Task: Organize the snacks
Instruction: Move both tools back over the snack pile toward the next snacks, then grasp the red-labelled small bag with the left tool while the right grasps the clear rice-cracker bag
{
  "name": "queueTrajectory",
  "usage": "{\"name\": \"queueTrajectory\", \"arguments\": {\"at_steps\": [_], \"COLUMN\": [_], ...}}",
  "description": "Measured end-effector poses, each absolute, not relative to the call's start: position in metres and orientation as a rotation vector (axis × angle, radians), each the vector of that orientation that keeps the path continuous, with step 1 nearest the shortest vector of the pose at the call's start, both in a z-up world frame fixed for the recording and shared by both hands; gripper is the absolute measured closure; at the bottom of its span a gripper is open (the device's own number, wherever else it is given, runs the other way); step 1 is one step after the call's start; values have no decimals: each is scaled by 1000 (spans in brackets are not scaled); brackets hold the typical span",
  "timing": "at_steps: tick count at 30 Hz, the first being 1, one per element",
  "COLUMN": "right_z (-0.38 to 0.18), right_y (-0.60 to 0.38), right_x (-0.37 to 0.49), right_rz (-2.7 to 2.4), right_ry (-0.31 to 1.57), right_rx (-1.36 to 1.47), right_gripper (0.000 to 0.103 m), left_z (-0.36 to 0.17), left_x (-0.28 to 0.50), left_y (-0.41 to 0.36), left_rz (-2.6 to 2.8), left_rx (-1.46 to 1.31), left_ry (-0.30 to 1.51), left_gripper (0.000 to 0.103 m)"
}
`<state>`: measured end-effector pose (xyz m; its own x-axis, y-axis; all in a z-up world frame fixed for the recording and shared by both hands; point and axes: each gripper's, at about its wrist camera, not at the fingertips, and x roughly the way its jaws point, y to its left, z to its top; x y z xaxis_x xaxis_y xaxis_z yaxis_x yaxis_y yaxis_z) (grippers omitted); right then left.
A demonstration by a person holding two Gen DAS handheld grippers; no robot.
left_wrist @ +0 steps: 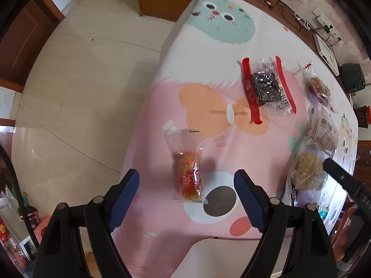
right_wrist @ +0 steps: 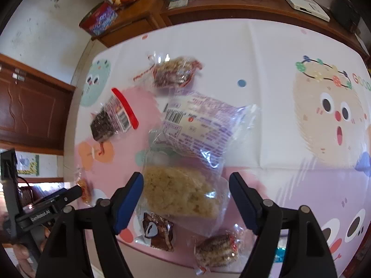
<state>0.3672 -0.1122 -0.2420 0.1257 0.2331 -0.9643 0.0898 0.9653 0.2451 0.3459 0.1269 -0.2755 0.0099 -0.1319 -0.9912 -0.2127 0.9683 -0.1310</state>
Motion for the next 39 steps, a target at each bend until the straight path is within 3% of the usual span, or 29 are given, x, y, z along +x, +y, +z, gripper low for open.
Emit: {"name": "queueTrajectory", "arguments": {"at_steps": [11, 15, 18, 20, 21, 23, 24, 29, 39], "right_z": [-261, -271, -279, -279, -278, -273, -270, -265, -193], "right_y": [-69, -61, -59, -58, -59, -61, -64, -81, -107], "right_x": [370, 373, 374, 373, 373, 371, 370, 362, 329], "right_rz": [120, 125, 128, 125, 122, 122, 132, 132, 121], "right_ry": [1479, 1515, 1545, 1543, 1540, 1528, 1528, 1535, 1385], "right_rx": [-4, -41, -33, -35, -28, -11, 14, 84, 186], "right_gripper": [9, 7, 4, 7, 9, 31, 35, 38, 38], "left_z": [-299, -303, -304, -301, -301, -298, -297, -286, -197], "left_x": [354, 356, 357, 353, 352, 351, 348, 340, 312], "left_y": [112, 105, 100, 96, 94, 89, 89, 81, 62], "left_rz": [44, 61, 70, 67, 66, 60, 61, 67, -7], "left_rx": [-288, -257, -222, -215, -215, -205, -201, -186, -122], "left_ry": [1633, 1637, 1638, 1638, 1637, 1624, 1618, 1569, 1385], "left_gripper": [39, 43, 64, 83, 83, 83, 83, 84, 84]}}
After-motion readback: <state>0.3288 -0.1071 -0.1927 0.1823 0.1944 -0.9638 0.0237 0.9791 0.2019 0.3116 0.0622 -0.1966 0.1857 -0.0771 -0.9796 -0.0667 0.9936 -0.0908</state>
